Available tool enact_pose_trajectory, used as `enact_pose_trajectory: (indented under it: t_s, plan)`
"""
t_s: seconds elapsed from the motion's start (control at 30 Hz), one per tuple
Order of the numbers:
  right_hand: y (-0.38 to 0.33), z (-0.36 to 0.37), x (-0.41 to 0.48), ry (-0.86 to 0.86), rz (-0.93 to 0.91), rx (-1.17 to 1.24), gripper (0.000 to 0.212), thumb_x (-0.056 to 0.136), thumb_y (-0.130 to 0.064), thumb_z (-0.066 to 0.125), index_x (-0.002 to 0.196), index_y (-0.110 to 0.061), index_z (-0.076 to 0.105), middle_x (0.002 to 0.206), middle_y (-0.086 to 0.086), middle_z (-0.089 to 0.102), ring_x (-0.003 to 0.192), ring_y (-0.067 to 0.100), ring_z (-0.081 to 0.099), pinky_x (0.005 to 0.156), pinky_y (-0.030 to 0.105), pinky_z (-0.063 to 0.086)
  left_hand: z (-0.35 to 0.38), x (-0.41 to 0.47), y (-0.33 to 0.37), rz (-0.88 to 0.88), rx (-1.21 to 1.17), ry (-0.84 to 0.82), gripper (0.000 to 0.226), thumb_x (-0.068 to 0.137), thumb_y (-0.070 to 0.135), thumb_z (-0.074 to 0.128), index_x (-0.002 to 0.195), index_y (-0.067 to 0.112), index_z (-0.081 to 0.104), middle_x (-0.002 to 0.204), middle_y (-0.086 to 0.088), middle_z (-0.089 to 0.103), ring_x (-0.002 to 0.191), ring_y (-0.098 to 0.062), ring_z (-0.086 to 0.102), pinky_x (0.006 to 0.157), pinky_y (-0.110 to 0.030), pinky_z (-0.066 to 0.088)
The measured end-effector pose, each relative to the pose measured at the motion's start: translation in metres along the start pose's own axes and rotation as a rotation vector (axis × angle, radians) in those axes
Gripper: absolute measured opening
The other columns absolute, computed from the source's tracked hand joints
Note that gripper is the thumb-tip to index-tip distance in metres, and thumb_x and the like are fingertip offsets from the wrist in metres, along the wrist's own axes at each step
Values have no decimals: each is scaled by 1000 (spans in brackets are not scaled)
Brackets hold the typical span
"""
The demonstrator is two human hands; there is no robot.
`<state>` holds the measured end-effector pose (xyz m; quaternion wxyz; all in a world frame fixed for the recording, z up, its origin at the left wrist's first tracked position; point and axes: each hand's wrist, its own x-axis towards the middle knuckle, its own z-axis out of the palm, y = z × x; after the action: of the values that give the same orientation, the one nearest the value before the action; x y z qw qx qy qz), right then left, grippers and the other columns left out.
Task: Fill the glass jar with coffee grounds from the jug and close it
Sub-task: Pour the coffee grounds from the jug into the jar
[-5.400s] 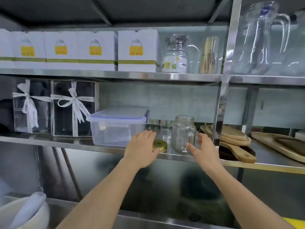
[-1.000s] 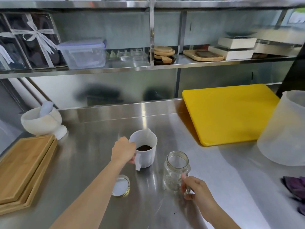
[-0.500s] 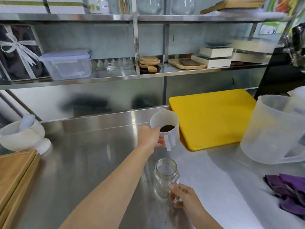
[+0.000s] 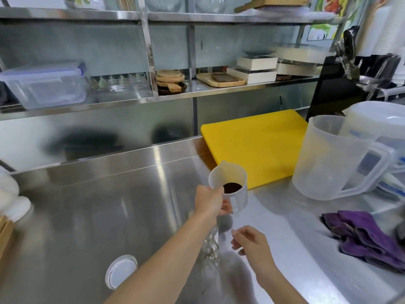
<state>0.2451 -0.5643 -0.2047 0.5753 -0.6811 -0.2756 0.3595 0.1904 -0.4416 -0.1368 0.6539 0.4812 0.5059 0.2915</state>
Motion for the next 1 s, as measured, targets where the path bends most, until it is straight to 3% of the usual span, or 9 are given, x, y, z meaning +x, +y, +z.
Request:
enact_pose_trajectory:
  t_s: [0.07,0.17,0.3,0.43,0.57,0.63,0.7,0.9,1.0]
  plan:
    - [-7,-9,0,91,-106,-21,18,85,-9,61,71,1,57,64,10,59,64,23,53,62,30,40,0,1,-4,0,7,13,31,86,7,49,115,-6,47,77,-21,61,45,-22,59,42,-29,55]
    - [-21,-12,-1,168,-226,-44,9,85,-14,62,77,-10,60,76,2,63,73,16,56,64,18,42,1,-1,-6,-7,-3,18,30,87,7,50,115,-4,47,76,-20,62,48,-23,60,43,-29,57]
    - [-28,-8,5,156,-254,-45,4,86,-18,63,88,-16,60,89,-2,64,83,13,58,66,13,42,5,-9,-6,-38,-36,-14,31,87,6,48,116,-5,46,70,-18,60,42,-22,60,42,-27,54]
    - [-29,-2,6,89,-259,3,11,88,-19,60,81,-11,63,80,7,65,73,11,57,64,13,43,10,-19,-6,-63,-69,-54,30,87,4,46,115,-6,48,66,-16,60,36,-19,58,39,-23,50]
    - [-27,1,7,85,-227,55,24,89,-19,59,68,-6,58,72,19,59,73,23,54,67,34,43,11,-25,-7,-70,-44,-70,30,87,7,48,112,-8,51,69,-17,60,45,-21,60,40,-24,51]
    - [-27,2,7,112,-233,72,31,89,-19,58,71,5,53,74,28,51,68,22,48,64,32,39,10,-27,-6,-60,-15,-81,28,86,9,49,109,-7,52,65,-16,62,42,-21,60,46,-30,56]
    - [-29,3,6,146,-241,115,32,90,-18,56,72,7,52,68,23,48,63,13,44,60,23,36,8,-29,-4,-20,24,-95,29,87,12,51,110,-5,51,63,-14,63,44,-19,60,55,-33,57]
    - [-39,-7,10,226,-247,202,37,90,-25,58,64,-5,42,62,6,38,61,12,34,57,24,29,-15,-41,-1,393,402,-4,31,91,29,55,117,13,50,78,7,62,75,-10,59,69,-24,45]
    - [-42,-11,10,219,-245,190,37,91,-24,56,62,-9,39,62,4,36,54,6,33,56,24,26,-31,-43,-13,570,737,137,46,89,41,54,127,18,45,122,3,55,117,-17,48,96,-30,37]
